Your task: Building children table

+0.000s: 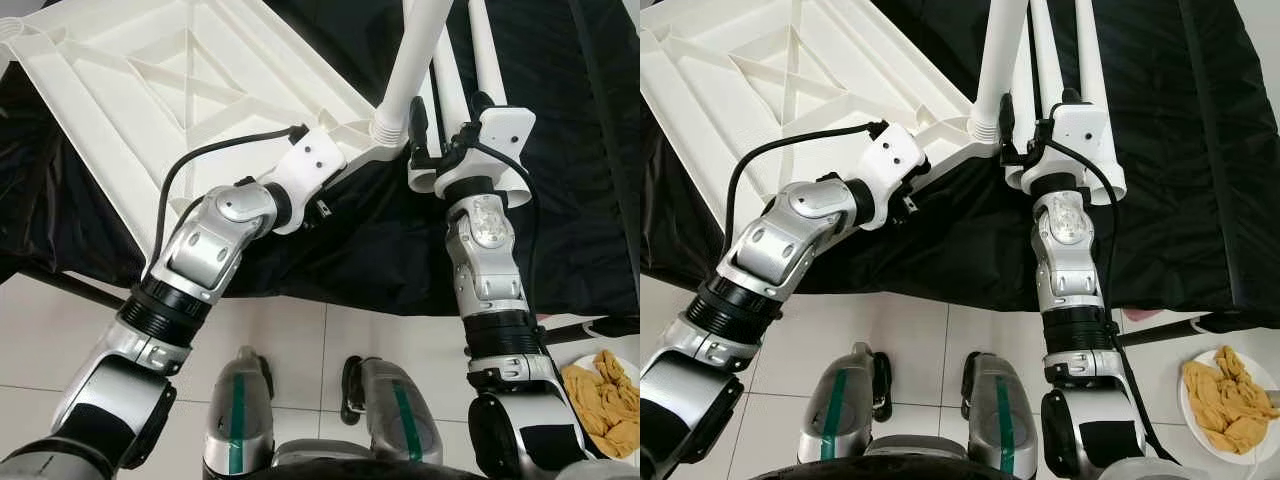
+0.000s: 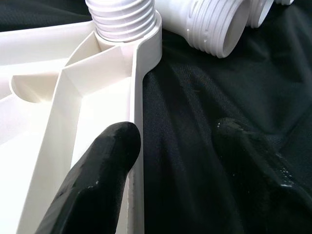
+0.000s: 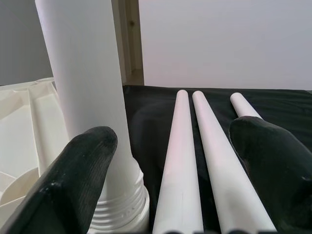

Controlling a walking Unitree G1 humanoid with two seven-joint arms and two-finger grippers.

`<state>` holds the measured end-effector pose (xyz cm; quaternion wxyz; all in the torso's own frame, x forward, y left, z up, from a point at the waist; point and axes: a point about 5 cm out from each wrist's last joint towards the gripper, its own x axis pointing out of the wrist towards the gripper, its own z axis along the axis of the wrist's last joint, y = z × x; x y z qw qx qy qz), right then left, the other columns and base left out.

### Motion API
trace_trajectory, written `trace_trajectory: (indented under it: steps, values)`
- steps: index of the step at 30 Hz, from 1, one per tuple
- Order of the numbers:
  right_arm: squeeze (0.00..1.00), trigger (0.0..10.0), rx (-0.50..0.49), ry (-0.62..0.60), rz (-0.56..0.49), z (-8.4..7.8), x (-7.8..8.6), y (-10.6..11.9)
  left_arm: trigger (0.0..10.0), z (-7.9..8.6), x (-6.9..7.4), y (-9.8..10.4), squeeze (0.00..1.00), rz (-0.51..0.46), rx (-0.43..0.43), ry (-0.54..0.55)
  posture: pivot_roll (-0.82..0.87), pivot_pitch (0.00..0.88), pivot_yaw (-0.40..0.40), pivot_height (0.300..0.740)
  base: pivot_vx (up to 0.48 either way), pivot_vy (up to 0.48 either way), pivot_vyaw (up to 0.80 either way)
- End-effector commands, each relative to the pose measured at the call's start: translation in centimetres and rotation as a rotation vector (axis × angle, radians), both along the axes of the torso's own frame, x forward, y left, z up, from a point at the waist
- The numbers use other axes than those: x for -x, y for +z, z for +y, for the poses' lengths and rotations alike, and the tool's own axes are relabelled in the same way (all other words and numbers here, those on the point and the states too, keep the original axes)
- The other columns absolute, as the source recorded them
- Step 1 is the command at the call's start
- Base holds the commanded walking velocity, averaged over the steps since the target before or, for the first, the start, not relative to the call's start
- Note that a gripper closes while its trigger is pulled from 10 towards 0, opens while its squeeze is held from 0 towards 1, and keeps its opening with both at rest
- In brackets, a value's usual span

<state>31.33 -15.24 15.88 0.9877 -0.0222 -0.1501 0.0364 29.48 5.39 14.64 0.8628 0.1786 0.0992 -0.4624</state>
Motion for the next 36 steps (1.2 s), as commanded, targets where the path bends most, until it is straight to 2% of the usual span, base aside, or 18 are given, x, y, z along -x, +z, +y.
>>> trace_trajectory:
  steps: [1, 5, 6, 8, 9, 14, 17, 23, 26, 28, 34, 35, 36]
  values:
    - [0.0, 10.0, 0.008, -0.004, 0.003, -0.2, -0.1, 0.1, 10.0, 0.7, -0.8, -0.5, 0.0, -0.075, -0.045, 0.179, 0.06, 0.052, 0.014, 0.74, 0.0, 0.0, 0.0]
    - [0.0, 10.0, 0.009, -0.006, 0.002, -0.2, -0.1, 0.1, 10.0, 0.6, -1.0, -0.7, 0.0, -0.092, -0.055, 0.196, 0.05, 0.046, 0.018, 0.74, 0.0, 0.0, 0.0]
    - [0.0, 10.0, 0.008, -0.007, 0.002, -0.2, 0.0, 0.1, 10.0, 0.6, -1.3, -0.5, 0.0, -0.093, -0.036, 0.23, 0.05, 0.044, 0.02, 0.74, 0.0, 0.0, 0.0]
    - [0.0, 10.0, 0.008, -0.007, 0.002, -0.2, 0.0, 0.1, 10.0, 0.6, -1.3, -0.5, 0.0, -0.093, -0.036, 0.23, 0.05, 0.044, 0.02, 0.74, 0.0, 0.0, 0.0]
    - [0.0, 10.0, 0.008, -0.008, 0.002, -0.2, 0.0, 0.1, 10.0, 0.7, -2.0, 0.2, 0.0, -0.114, 0.008, 0.281, 0.04, 0.042, 0.02, 0.74, 0.0, 0.0, 0.0]
    - [0.0, 10.0, 0.008, -0.008, 0.003, -0.2, 0.0, 0.0, 10.0, 0.8, -2.2, 0.6, 0.0, -0.122, 0.025, 0.294, 0.04, 0.042, 0.019, 0.74, 0.0, 0.0, 0.0]
    - [0.0, 10.0, 0.012, -0.009, 0.001, -0.3, 0.1, 0.1, 10.0, 0.6, -1.9, -0.5, 0.0, -0.119, -0.038, 0.273, 0.04, 0.04, 0.02, 0.74, 0.0, 0.0, 0.0]
    - [0.0, 10.0, 0.015, -0.012, 0.0, -0.4, 0.1, 0.1, 10.0, 0.1, -1.5, -1.1, 0.0, -0.131, -0.07, 0.232, 0.03, 0.039, 0.021, 0.74, 0.0, 0.0, 0.0]
    - [0.0, 10.0, 0.017, -0.015, 0.0, -0.5, 0.2, 0.1, 10.0, -0.3, -1.1, -1.6, 0.0, -0.157, -0.119, 0.196, 0.03, 0.04, 0.021, 0.74, 0.0, 0.0, 0.0]
    - [0.0, 10.0, 0.017, -0.015, 0.0, -0.5, 0.2, 0.1, 10.0, -0.3, -1.1, -1.6, 0.0, -0.157, -0.119, 0.196, 0.03, 0.04, 0.021, 0.74, 0.0, 0.0, 0.0]
    - [0.0, 10.0, 0.019, -0.019, 0.0, -0.6, 0.2, 0.2, 10.0, -0.9, -0.4, -1.6, 0.0, -0.16, -0.104, 0.106, 0.03, 0.044, 0.017, 0.74, 0.0, 0.0, 0.0]
    - [0.0, 10.0, 0.02, -0.021, 0.0, -0.7, 0.2, 0.2, 10.0, -1.0, 0.2, -1.5, 0.0, -0.14, -0.084, 0.037, 0.03, 0.049, 0.015, 0.74, 0.0, 0.0, 0.0]
    - [0.0, 10.0, 0.02, -0.021, 0.0, -0.7, 0.2, 0.2, 10.0, -1.0, 0.2, -1.5, 0.0, -0.14, -0.084, 0.037, 0.03, 0.049, 0.015, 0.74, 0.0, 0.0, 0.0]
